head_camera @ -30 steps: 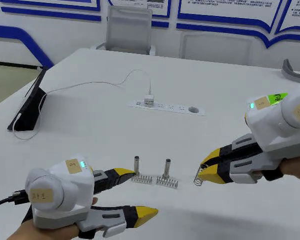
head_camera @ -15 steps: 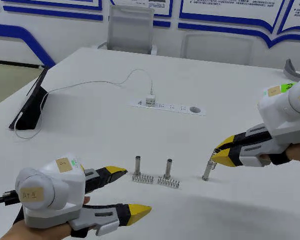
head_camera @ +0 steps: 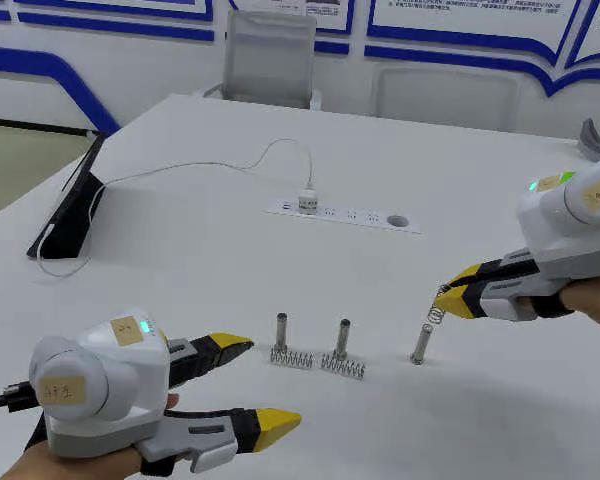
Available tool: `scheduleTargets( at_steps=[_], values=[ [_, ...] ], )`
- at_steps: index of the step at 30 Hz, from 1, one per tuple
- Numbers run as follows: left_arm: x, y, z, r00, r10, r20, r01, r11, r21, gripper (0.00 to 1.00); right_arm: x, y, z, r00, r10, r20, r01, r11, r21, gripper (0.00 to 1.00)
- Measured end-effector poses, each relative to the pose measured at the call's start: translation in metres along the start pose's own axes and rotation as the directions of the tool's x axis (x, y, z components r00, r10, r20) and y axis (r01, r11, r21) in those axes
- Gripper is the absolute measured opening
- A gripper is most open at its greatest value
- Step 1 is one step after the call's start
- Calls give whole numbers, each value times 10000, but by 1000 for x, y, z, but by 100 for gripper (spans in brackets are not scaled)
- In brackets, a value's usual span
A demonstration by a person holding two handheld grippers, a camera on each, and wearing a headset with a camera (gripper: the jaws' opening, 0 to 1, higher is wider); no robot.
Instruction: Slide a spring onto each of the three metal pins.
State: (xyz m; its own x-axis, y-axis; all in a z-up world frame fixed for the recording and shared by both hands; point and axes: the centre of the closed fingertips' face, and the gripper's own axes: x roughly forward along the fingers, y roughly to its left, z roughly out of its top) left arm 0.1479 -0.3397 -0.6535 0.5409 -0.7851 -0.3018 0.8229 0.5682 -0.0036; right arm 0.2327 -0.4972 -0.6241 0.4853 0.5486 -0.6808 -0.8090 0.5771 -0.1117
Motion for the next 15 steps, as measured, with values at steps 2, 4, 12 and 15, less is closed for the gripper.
scheduleTargets(
  at_steps=[2,4,12,15],
  values=[
    [0,0,0,10000,15,-17,-15,10000,6,57,3,-2,-2,10000,-15,-66,15,10000,44,12],
    [0,0,0,10000,21,-7,-21,10000,-8,57,5,-2,-3,10000,11,-72,-10,9999,122,12],
    [-1,2,-1,10000,64,-40,-64,10000,-57,57,11,-6,-8,9998,19,-172,-13,9994,352,12],
    [-1,3,-1,10000,79,-47,-79,10000,-59,57,13,-5,-9,9998,48,-193,-40,9992,402,12]
  ],
)
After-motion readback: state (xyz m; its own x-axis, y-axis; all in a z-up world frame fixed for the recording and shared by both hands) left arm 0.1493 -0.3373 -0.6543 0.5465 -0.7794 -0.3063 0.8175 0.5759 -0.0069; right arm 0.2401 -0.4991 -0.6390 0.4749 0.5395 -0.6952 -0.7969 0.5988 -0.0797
